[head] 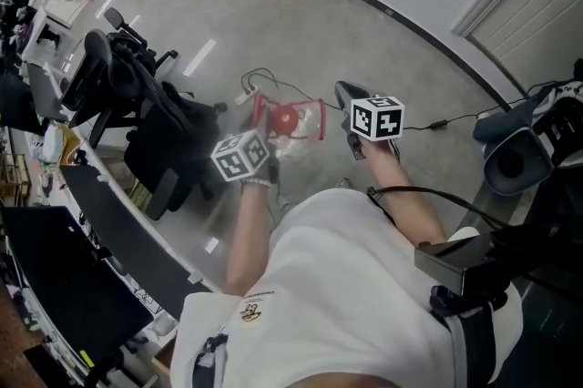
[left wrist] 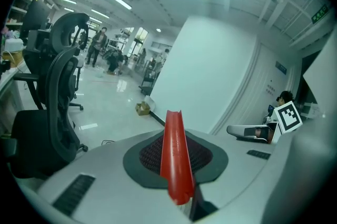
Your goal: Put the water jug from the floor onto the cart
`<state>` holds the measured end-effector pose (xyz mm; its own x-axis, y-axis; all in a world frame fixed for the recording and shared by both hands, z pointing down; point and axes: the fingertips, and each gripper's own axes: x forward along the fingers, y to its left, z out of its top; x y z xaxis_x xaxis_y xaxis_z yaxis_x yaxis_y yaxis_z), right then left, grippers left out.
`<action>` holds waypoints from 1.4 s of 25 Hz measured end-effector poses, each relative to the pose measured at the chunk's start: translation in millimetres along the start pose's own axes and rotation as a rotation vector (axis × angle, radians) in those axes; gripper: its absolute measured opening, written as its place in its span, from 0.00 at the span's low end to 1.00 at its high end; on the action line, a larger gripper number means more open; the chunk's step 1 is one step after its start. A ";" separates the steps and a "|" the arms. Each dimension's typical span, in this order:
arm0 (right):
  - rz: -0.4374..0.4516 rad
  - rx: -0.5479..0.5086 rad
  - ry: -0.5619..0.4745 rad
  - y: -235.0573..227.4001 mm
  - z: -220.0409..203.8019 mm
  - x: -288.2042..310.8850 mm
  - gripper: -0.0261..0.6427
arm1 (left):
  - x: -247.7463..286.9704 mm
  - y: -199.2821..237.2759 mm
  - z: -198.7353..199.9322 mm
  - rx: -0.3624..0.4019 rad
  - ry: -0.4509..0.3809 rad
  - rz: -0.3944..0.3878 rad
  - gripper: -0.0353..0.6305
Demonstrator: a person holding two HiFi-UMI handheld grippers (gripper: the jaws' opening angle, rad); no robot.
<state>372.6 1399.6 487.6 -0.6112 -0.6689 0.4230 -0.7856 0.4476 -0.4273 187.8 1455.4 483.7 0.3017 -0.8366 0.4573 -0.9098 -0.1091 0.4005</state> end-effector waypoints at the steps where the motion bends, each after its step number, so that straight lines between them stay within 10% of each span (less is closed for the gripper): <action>1: 0.003 -0.001 -0.003 0.5 1.1 -0.6 0.06 | -0.5 -0.7 -0.2 0.000 -0.002 -0.001 0.14; 35: 0.075 -0.038 0.050 -37.0 1.3 -0.6 0.06 | 11.9 -15.5 -4.9 -0.043 -0.073 0.101 0.14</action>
<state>402.1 1382.7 502.1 -0.6715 -0.6028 0.4308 -0.7401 0.5181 -0.4287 206.9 1449.7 486.8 0.1866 -0.8791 0.4386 -0.9207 -0.0007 0.3903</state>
